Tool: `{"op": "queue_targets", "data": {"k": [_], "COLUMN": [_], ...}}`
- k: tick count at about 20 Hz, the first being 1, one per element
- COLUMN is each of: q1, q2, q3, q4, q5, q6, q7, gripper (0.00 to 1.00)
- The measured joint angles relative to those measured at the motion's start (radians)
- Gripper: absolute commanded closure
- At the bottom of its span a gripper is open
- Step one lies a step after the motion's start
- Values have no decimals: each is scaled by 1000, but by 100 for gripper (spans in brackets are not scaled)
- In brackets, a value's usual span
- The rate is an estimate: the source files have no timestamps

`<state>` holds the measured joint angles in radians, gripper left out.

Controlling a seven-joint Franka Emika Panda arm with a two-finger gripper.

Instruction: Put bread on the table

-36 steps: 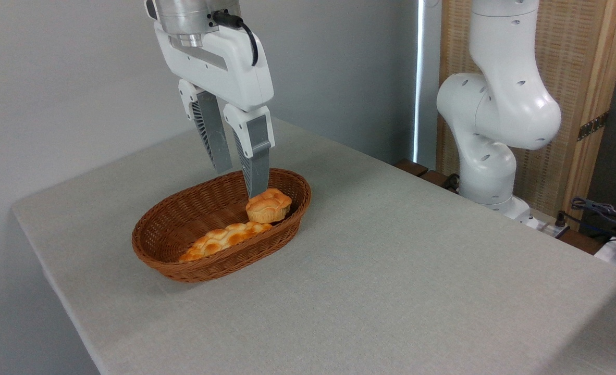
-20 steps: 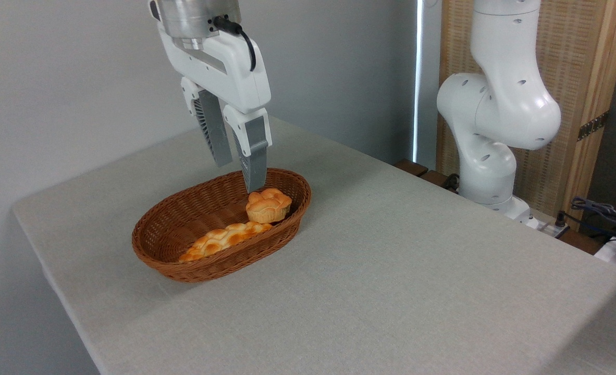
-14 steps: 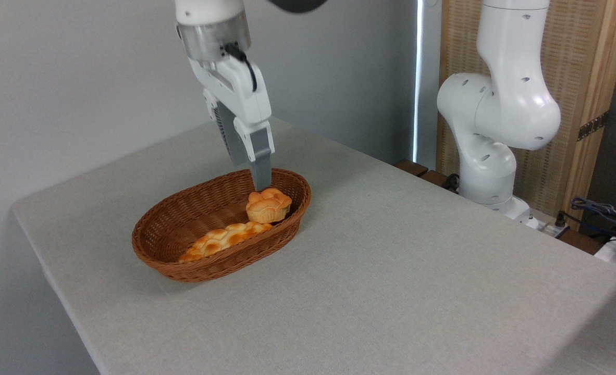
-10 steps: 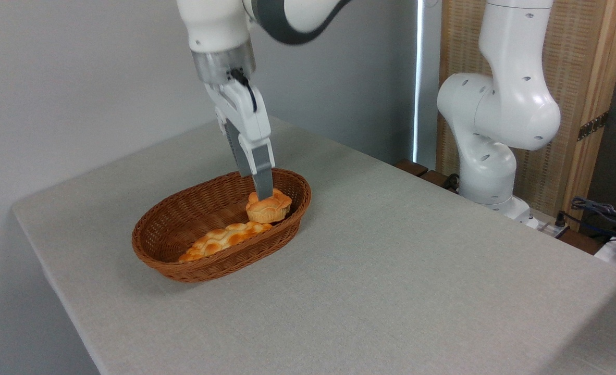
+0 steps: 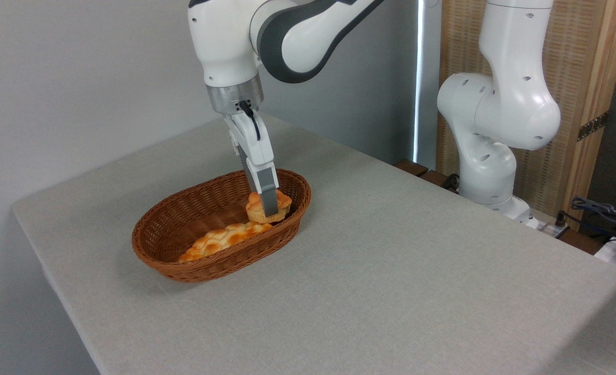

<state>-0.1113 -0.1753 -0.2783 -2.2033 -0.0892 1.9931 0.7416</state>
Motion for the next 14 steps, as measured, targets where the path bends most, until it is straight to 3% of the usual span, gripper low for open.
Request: {"op": "queue_targets", "data": {"k": [3, 7, 9, 14], "q1": [0, 0, 0, 2], "q2": [8, 10, 10, 10], "q3": [-8, -24, -25, -25], "q4": [-13, -42, -46, -46], "q5": [0, 0, 0, 0], "q6": [0, 17, 23, 23], "q7": [0, 0, 0, 0], "gripper": [2, 53, 58, 61]}}
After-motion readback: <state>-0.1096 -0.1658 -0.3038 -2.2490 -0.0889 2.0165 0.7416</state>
